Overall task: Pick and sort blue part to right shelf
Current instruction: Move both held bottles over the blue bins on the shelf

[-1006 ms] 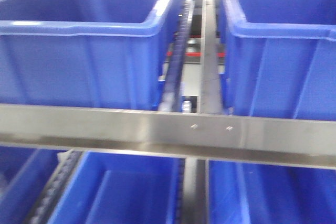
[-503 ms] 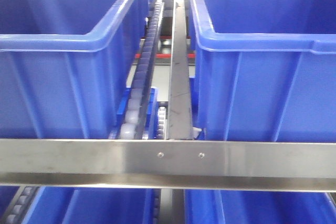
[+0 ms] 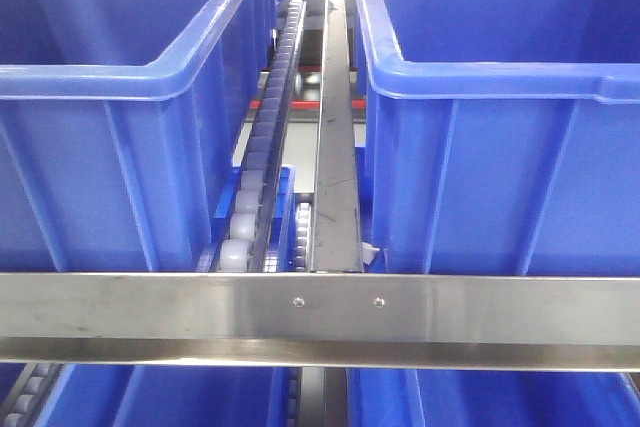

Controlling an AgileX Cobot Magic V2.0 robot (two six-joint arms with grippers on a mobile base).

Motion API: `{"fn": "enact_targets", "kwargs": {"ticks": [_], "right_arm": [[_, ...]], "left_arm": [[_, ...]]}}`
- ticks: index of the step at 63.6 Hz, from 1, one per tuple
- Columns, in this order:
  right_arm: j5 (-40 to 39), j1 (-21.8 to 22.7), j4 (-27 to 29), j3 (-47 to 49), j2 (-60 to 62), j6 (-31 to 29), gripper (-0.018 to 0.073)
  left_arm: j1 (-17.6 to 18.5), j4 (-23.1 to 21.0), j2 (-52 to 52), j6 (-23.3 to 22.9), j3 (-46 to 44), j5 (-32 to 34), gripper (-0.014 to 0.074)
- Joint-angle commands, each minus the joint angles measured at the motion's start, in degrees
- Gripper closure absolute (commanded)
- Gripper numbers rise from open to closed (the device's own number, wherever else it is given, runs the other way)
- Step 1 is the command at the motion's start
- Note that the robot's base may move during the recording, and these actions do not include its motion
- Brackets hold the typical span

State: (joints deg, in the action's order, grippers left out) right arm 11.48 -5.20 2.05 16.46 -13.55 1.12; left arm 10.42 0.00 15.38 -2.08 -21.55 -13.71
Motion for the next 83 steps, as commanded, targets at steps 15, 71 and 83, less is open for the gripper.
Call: {"fn": "enact_targets", "kwargs": {"ticks": [15,71,83], "right_arm": [[-5.54,0.28,-0.20,1.73,-0.45,-0.35,0.0129],[-8.17,0.16,-0.22,15.21,-21.65,-0.47,0.0129],[-10.85,0.16,-0.27,22.92,-36.94,-0.47,0.0129]], "left_arm": [[0.01,0.00,0.45,-0.45,-1.64,5.78,0.0260],[3.21,0.52,24.52,2.08,-13.23,17.10,0.0260],[3.33,0.52,41.67,2.08,-21.57,20.09,0.0260]]}}
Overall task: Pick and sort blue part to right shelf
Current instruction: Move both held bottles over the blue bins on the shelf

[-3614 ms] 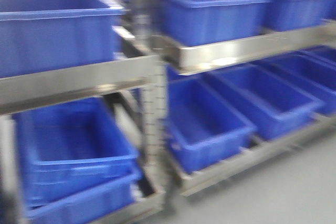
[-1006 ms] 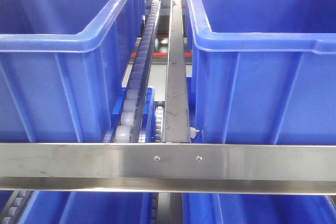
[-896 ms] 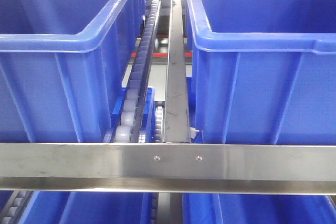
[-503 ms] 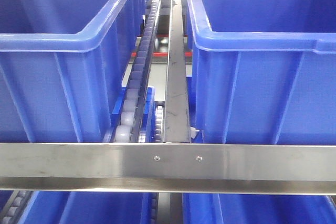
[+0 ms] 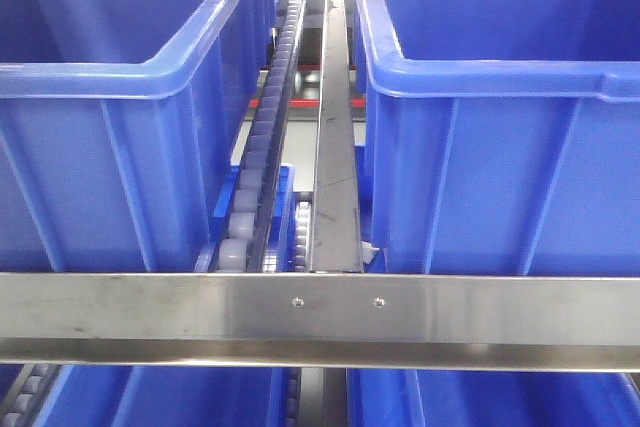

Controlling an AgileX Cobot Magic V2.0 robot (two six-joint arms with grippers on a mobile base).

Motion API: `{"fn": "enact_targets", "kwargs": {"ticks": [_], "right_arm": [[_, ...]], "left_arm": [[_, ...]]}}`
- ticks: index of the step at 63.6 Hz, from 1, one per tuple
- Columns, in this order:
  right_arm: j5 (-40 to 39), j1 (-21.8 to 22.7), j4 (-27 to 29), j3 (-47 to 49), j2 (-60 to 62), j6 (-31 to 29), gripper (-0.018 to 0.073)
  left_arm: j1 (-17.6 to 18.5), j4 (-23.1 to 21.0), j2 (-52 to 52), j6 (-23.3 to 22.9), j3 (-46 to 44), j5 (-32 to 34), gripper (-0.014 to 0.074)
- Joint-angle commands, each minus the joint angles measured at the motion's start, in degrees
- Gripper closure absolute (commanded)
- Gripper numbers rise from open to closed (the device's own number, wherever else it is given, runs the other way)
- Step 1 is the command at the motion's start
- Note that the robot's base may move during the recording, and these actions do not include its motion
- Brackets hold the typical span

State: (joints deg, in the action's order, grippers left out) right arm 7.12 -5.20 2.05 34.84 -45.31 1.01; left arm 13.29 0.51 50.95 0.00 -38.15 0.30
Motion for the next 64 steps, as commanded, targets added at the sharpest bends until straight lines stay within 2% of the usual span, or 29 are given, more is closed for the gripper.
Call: {"fn": "enact_targets", "kwargs": {"ticks": [1,15,37,43,50,53,64], "right_arm": [[-6.71,0.16,-0.27,4.91,-6.62,-0.37,0.0129],[-14.19,0.16,-0.27,7.12,-19.21,-0.37,0.0129],[-16.16,0.16,-0.27,7.12,-26.13,-0.31,0.0128],[-16.48,0.16,-0.27,7.12,-26.13,-0.31,0.0095],[-16.19,0.16,-0.27,7.12,-26.13,-0.31,-0.0062],[-15.98,0.16,-0.22,7.12,-26.13,-0.31,-0.0046],[-15.06,0.16,-0.22,7.94,-25.73,-0.26,-0.0041]], "left_arm": [[0.46,0.01,7.26,0.00,-5.51,6.16,0.0260],[0.46,0.01,21.25,0.00,-12.53,6.69,0.0260],[0.46,0.01,23.35,0.00,-13.36,6.35,0.0255],[0.46,0.85,23.35,0.00,-13.36,4.78,0.0160],[0.46,1.50,23.35,0.00,-13.36,2.28,-0.0046],[0.46,1.50,23.35,0.00,-13.36,1.84,-0.0106],[0.46,1.50,23.35,0.00,-13.36,1.96,-0.0071]]}}
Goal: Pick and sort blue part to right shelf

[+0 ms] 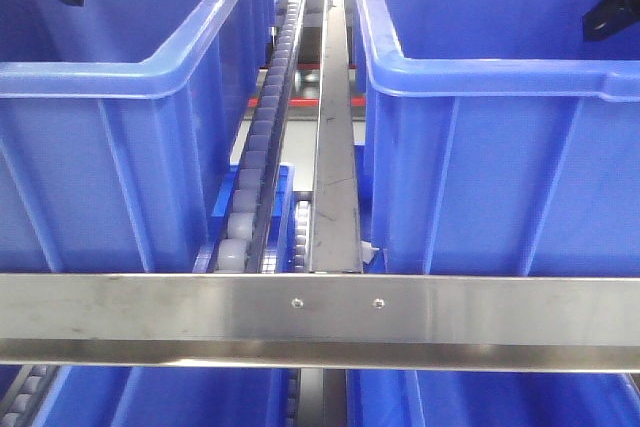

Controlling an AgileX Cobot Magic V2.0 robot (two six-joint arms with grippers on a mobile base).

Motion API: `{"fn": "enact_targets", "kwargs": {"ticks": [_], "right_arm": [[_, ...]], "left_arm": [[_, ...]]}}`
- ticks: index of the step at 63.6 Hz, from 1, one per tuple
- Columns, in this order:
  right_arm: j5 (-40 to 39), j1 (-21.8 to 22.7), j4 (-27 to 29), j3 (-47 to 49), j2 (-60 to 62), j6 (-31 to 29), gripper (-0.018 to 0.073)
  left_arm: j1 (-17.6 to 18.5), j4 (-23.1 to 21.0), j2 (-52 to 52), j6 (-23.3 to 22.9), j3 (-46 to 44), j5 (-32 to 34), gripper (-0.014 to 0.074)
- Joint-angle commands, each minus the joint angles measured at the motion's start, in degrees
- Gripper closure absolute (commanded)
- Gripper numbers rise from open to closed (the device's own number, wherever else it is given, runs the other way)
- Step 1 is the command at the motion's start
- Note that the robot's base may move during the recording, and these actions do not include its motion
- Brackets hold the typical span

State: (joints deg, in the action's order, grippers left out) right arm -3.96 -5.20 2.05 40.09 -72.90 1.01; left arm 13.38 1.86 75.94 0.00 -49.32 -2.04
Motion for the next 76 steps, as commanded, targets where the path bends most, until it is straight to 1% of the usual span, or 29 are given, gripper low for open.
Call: {"fn": "enact_targets", "kwargs": {"ticks": [1,7,10,12,13,15,18,19,20,21,22,25,26,28,30,31,35,40,43,47,52,54,63,72,76], "right_arm": [[-3.60,0.16,-0.22,2.95,1.86,-0.26,-0.0041],[-0.47,0.16,-0.22,5.11,2.46,-0.26,-0.0040],[1.40,0.16,-0.22,6.39,3.06,-0.26,-0.0032],[2.48,0.16,-0.22,7.20,3.61,-0.26,-0.0010],[2.92,0.16,-0.22,7.49,3.79,-0.26,0.0003],[3.38,0.16,-0.22,7.98,4.09,-0.26,0.0027],[3.96,0.16,-0.22,8.59,4.78,-0.26,0.0108],[3.65,0.16,-0.22,8.64,5.04,-0.26,0.0151],[3.51,0.16,-0.22,8.70,5.21,-0.26,0.0183],[3.32,0.16,-0.22,8.70,5.39,-0.26,0.0214],[3.08,0.16,-0.22,8.70,5.55,-0.26,0.0248],[2.70,0.16,-0.22,8.70,5.89,-0.26,0.0348],[2.64,0.16,-0.22,8.70,6.11,-0.26,0.0396],[2.78,0.16,-0.22,8.70,6.33,-0.26,0.0473],[3.12,0.16,-0.17,8.70,6.60,-0.19,0.0529],[3.39,0.16,-0.08,8.70,6.83,-0.13,0.0543],[4.66,0.55,-0.07,8.57,7.71,-0.13,0.0525],[5.52,1.64,-0.07,7.69,9.90,-0.13,0.0529],[4.44,2.32,-0.07,6.13,11.80,-0.13,0.0528],[1.57,3.02,-0.07,3.73,14.43,-0.13,0.0528],[-2.17,3.29,-0.07,-0.70,18.73,-0.13,0.0528],[-3.64,3.29,-0.13,-2.71,20.71,-0.13,0.0528],[-9.20,3.29,-0.13,-10.86,29.30,-0.13,0.0528],[-9.67,3.29,-0.13,-18.36,39.12,-0.13,0.0528],[-9.67,3.29,-0.13,-21.39,42.96,-0.13,0.0528]], "left_arm": [[0.37,0.15,-1.64,0.00,-2.19,4.20,-0.0065],[0.37,0.07,-2.55,0.00,-2.19,4.19,-0.0006],[0.37,-0.57,-3.63,-0.38,-2.19,3.93,0.0075],[0.37,-1.03,-4.28,-0.38,-2.19,3.93,0.0132],[0.37,-1.19,-4.54,-0.38,-2.19,3.93,0.0180],[0.26,-1.20,-5.22,-0.38,-2.19,3.93,0.0250],[0.14,-1.20,-5.86,-0.38,-2.19,4.03,0.0358],[0.14,-1.20,-5.97,-0.38,-2.19,4.17,0.0395],[0.14,-1.20,-6.13,-0.38,-2.19,4.32,0.0447],[0.14,-1.20,-6.48,-0.38,-2.19,4.31,0.0480],[0.14,-0.91,-6.62,0.00,-2.19,4.31,0.0492],[0.14,-0.30,-6.85,0.00,-2.19,5.08,0.0455],[0.14,-0.30,-6.99,0.00,-2.19,5.40,0.0446],[0.14,-0.30,-6.99,0.00,-2.19,5.66,0.0445],[0.14,-0.30,-7.10,0.00,-2.19,5.79,0.0453],[0.14,-0.30,-7.10,-0.38,-2.19,5.79,0.0457],[0.14,-0.84,-7.58,-0.38,-2.19,5.79,0.0472],[0.14,-1.86,-9.07,-0.38,-1.35,6.16,0.0471],[-0.29,-1.86,-10.53,-0.38,-0.41,7.13,0.0471],[-1.03,-3.32,-12.26,-0.38,1.34,8.94,0.0470],[-2.88,-6.98,-15.45,-0.38,5.31,12.37,0.0471],[-3.82,-7.69,-16.98,-0.38,7.60,13.36,0.0471],[-7.75,-7.69,-24.76,-0.38,15.66,13.88,0.0471],[-11.33,-7.69,-35.59,-0.38,24.67,13.88,0.0471],[-11.90,-7.69,-40.80,-0.38,28.03,13.88,0.0471]]}}
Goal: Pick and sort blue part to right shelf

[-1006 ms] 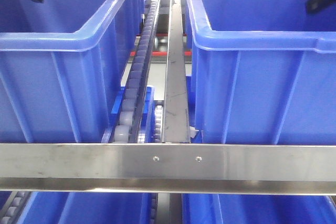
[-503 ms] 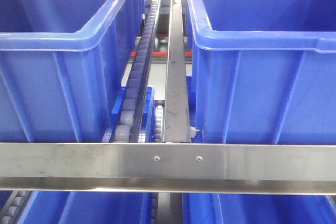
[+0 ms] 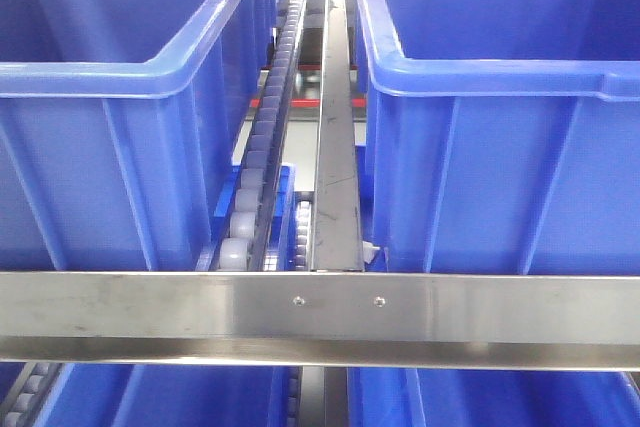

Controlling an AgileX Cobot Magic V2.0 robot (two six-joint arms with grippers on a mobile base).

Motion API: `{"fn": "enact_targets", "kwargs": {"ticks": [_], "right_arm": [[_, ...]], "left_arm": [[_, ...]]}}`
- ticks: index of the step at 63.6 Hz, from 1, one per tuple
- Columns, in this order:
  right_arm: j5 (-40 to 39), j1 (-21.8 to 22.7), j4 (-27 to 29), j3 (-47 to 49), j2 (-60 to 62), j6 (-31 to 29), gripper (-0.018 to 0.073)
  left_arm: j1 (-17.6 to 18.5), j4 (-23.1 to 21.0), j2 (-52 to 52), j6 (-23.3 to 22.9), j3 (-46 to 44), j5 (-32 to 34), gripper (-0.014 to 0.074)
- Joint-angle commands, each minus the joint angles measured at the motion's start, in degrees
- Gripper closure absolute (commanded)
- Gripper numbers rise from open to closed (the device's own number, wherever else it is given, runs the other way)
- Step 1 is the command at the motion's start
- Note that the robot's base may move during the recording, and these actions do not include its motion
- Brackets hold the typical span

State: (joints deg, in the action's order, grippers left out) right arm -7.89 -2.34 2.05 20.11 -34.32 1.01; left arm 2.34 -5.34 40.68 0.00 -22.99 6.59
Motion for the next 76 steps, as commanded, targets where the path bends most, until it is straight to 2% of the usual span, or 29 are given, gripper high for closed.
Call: {"fn": "enact_targets", "kwargs": {"ticks": [1,12,22,57,68,76], "right_arm": [[-5.74,0.42,-0.13,-1.96,5.20,-0.13,0.0528],[-5.62,0.42,-0.13,-8.18,14.22,-0.13,0.0528],[-5.73,0.42,-0.13,-10.93,16.88,-0.13,0.0528],[-5.41,0.42,-0.13,-12.29,17.54,-0.13,0.0528],[-2.04,0.55,-0.13,-14.75,24.59,-0.13,0.0528],[-0.82,2.34,-0.13,-18.09,29.71,-0.13,0.0528]], "left_arm": [[-0.86,-0.49,-6.55,-0.38,2.75,5.25,0.0471],[-0.86,-0.49,-17.86,-0.38,9.55,4.49,0.0472],[-0.86,-0.49,-22.38,-0.38,12.22,4.59,0.0472],[-0.86,-0.49,-22.49,-0.38,12.32,4.59,0.0472],[-0.86,-0.49,-22.49,-0.38,12.32,4.59,0.0472],[-0.86,-0.49,-22.49,-0.38,12.32,4.59,0.0472]]}}
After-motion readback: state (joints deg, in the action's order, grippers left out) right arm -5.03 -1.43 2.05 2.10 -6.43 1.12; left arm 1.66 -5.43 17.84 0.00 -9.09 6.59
